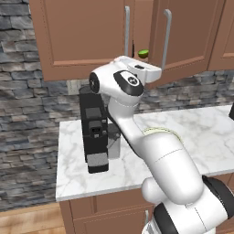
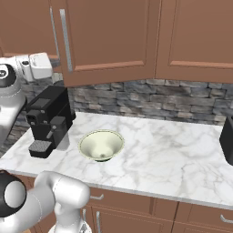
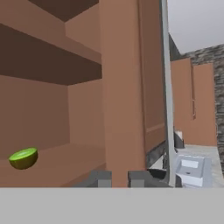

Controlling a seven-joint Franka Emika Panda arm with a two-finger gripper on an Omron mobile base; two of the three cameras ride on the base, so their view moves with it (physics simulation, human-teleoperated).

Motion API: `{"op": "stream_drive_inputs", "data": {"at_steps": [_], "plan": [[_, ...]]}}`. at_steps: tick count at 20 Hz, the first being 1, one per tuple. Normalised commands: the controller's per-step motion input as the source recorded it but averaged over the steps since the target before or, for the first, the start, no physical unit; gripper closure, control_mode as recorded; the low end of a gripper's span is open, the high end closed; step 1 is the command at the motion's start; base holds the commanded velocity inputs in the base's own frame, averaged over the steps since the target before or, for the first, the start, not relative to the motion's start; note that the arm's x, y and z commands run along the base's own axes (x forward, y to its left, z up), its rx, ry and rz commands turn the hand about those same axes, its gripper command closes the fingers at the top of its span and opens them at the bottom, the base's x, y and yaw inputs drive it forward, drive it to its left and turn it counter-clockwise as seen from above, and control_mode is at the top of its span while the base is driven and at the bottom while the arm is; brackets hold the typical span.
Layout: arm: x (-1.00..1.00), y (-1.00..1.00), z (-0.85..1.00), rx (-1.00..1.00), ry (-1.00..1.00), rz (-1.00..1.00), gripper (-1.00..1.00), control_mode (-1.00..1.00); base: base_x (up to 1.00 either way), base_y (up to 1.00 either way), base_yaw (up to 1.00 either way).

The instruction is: Open the cabinet. Pick the kiwi and banana from the cabinet and place them into the bowl. Then close the cabinet.

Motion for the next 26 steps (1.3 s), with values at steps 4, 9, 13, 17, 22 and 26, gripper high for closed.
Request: {"op": "stream_drive_inputs", "data": {"at_steps": [4,9,13,17,22,26], "plan": [[0.19,0.0,-0.15,-0.02,-0.03,0.0,1.0,-1.0,0.0,0.0,0.0],[0.0,-0.06,-0.03,-0.02,0.0,-0.02,1.0,-1.0,0.0,0.0,0.0],[-0.09,-0.31,0.0,0.0,0.0,-0.06,1.0,-1.0,0.0,0.0,0.0],[0.09,-0.32,0.0,0.0,0.0,-0.01,1.0,-1.0,0.0,0.0,0.0],[0.07,-0.25,-0.02,0.0,0.0,0.0,1.0,-1.0,0.0,0.0,0.0],[-0.08,-0.43,0.0,0.0,0.0,-0.06,1.0,-1.0,0.0,0.0,0.0]]}}
